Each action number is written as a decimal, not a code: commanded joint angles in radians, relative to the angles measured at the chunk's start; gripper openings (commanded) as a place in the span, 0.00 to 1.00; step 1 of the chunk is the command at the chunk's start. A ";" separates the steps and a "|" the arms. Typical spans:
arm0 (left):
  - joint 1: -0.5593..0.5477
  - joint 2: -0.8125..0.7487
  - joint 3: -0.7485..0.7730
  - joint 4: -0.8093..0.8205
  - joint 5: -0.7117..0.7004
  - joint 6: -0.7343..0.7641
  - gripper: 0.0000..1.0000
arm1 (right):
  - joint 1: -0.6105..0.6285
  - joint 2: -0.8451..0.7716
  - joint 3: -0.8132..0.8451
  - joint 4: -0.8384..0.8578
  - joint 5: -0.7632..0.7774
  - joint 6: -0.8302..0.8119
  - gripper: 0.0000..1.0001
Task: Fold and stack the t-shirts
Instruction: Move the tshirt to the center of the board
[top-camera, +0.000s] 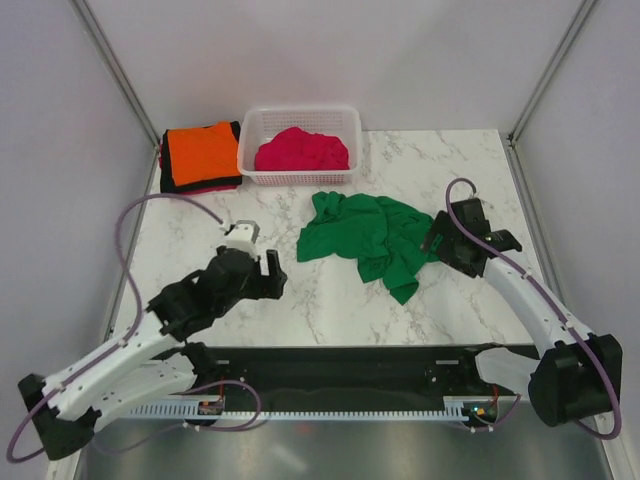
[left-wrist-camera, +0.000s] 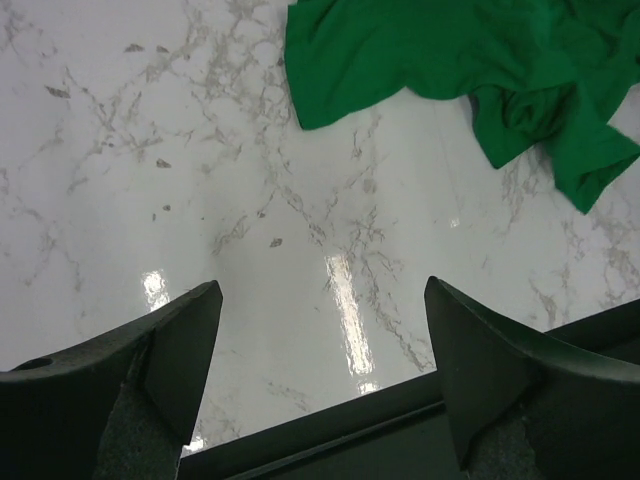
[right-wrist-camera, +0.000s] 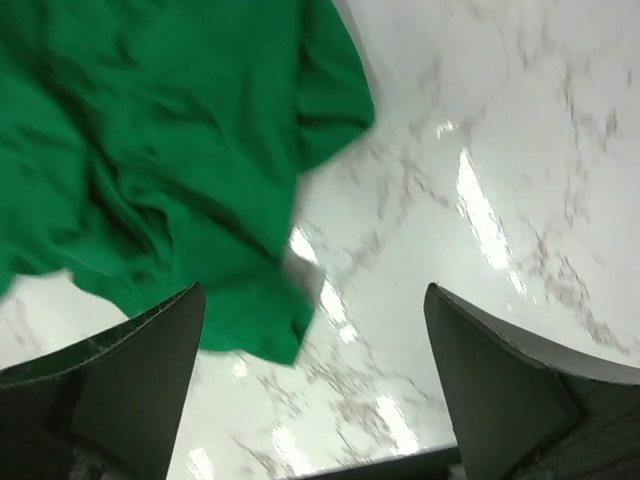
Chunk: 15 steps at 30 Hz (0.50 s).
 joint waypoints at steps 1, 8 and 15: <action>-0.015 0.158 0.052 0.032 0.066 -0.063 0.88 | 0.007 -0.125 -0.067 -0.038 -0.063 0.027 0.98; -0.033 0.370 0.003 0.254 0.073 -0.107 0.89 | 0.007 -0.162 -0.180 0.012 -0.171 -0.003 0.98; 0.055 0.641 0.017 0.444 0.089 -0.124 0.89 | 0.007 -0.175 -0.221 0.035 -0.205 -0.046 0.98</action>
